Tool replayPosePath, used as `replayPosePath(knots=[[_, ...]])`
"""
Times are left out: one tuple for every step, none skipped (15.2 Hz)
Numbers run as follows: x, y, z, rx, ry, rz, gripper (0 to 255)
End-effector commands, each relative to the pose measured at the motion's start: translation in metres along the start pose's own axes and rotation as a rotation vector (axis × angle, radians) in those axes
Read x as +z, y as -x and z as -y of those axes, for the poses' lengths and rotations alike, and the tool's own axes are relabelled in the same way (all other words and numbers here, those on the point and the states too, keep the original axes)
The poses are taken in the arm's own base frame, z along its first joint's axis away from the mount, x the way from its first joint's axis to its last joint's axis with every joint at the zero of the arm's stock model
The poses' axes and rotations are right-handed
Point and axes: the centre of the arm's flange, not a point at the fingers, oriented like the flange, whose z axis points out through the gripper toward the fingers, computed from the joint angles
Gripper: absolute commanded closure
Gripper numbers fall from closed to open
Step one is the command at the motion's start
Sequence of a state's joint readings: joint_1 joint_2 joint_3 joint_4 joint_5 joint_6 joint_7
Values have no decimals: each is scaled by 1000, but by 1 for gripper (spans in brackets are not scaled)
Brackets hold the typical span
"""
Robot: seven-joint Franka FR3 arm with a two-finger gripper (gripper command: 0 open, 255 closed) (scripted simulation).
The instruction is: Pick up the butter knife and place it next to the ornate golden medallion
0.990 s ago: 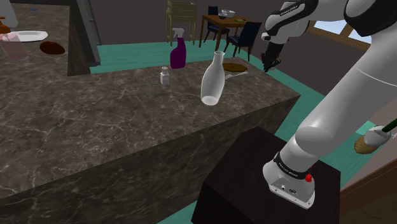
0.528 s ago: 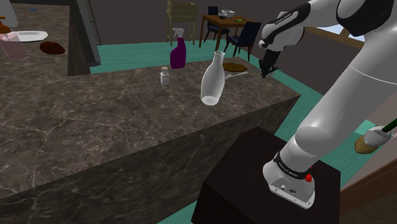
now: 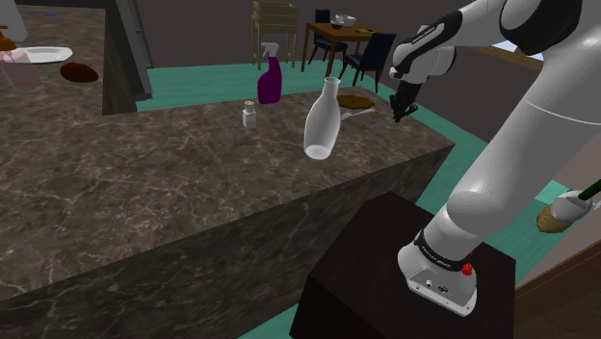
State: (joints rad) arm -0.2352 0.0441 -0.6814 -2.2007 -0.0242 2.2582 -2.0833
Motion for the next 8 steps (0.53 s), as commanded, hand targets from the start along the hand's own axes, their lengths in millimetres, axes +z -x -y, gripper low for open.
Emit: replayPosePath(knots=[[0,0,0,0,0,0,255],[0,0,0,0,0,0,255],[0,0,0,0,0,0,255],[0,0,0,0,0,0,0],[0,0,0,0,0,0,0],[0,0,0,0,0,0,0],[0,0,0,0,0,0,0],[0,0,0,0,0,0,0]])
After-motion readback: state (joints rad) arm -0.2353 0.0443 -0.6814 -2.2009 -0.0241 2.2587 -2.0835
